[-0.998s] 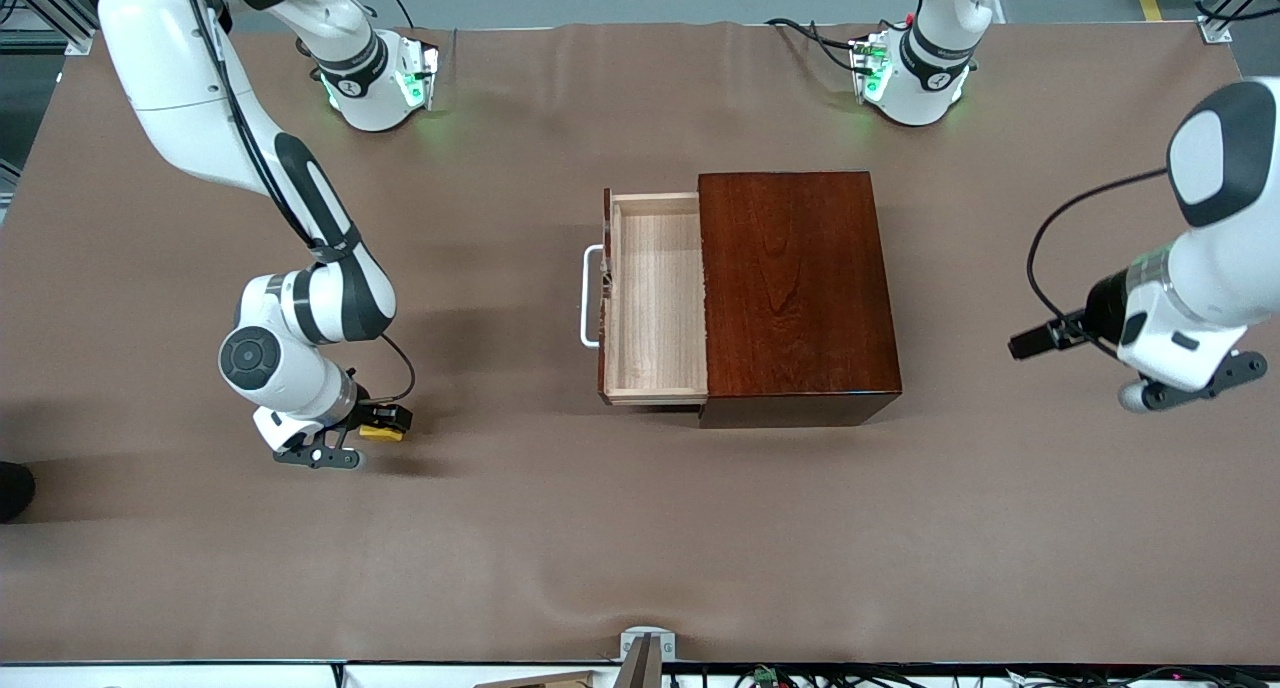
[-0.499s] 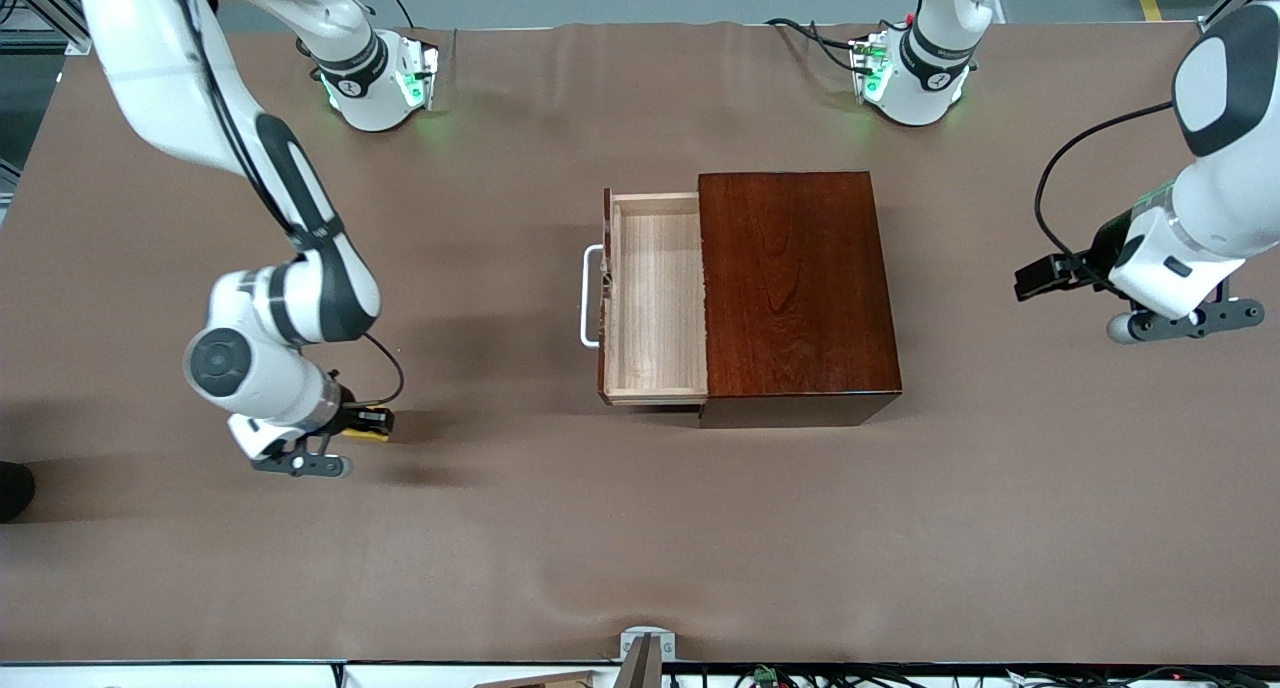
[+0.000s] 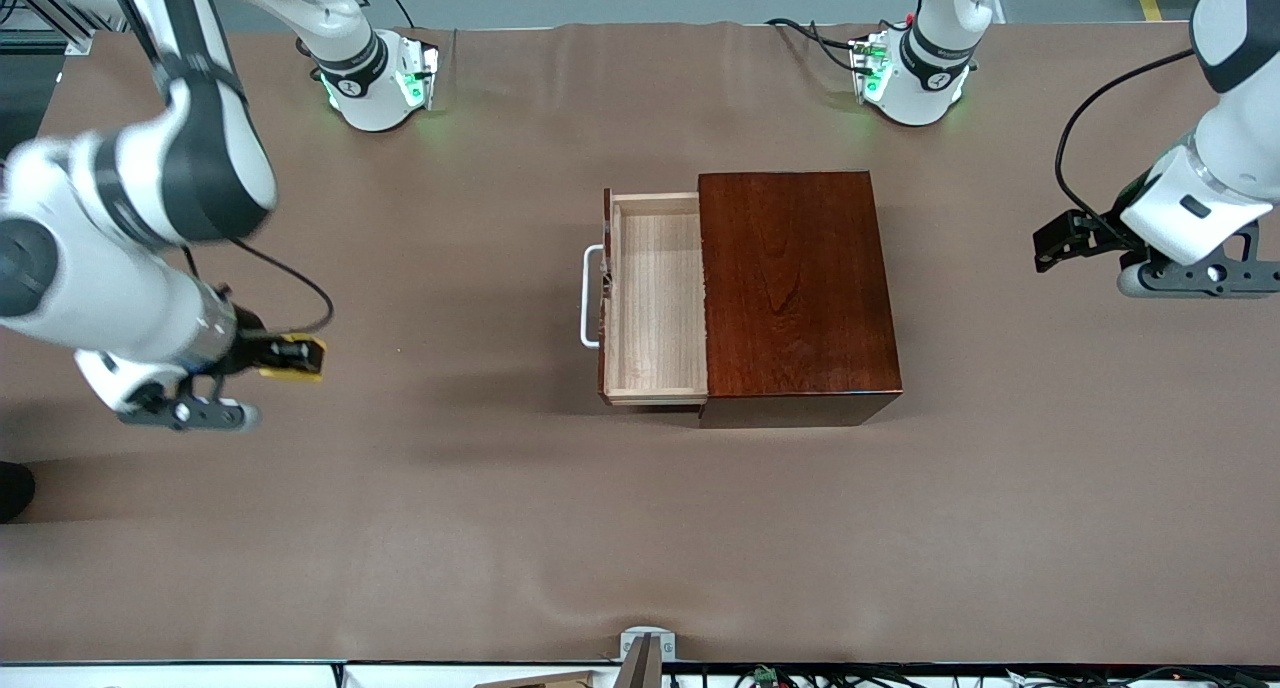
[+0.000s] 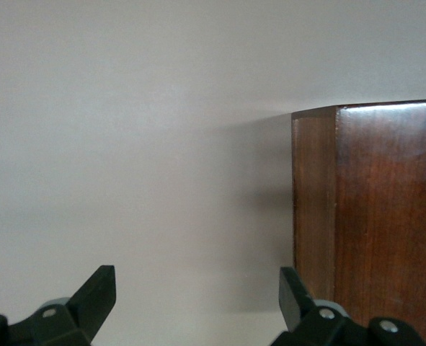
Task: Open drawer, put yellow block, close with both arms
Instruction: 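Lift and carry the yellow cube into the open drawer with the right gripper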
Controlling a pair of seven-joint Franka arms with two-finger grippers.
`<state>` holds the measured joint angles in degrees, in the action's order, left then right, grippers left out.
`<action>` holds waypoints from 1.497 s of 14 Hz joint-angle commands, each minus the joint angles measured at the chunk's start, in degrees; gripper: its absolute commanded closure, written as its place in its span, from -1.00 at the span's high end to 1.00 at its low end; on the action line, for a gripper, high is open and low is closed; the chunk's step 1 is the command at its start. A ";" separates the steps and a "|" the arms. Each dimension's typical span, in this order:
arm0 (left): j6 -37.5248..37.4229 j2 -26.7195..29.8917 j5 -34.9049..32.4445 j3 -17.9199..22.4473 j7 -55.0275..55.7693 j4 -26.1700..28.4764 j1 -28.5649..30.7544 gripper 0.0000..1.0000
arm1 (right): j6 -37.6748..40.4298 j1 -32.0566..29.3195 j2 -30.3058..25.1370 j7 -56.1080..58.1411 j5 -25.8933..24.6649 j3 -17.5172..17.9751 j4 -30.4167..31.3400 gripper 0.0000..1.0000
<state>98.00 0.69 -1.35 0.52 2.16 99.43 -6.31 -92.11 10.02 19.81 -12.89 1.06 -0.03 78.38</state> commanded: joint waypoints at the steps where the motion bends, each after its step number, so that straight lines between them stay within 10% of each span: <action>1: -1.22 0.89 -1.38 -1.04 -1.01 0.24 -0.37 1.00 | 2.99 5.86 1.64 -8.42 -0.27 -0.15 -5.51 -1.00; 11: -1.58 0.19 -0.76 -1.13 -0.13 0.41 -0.37 1.00 | -12.02 30.74 10.59 -37.81 0.08 -0.06 -10.09 -1.00; 21: -1.49 -0.69 -0.15 -1.13 0.31 0.24 0.15 1.00 | -28.56 32.51 21.49 -41.34 0.08 -0.24 -10.09 -1.00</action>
<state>96.93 -0.02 -1.38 -0.55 2.25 99.73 -6.45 -119.86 42.35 39.30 -53.52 1.09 -0.01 70.42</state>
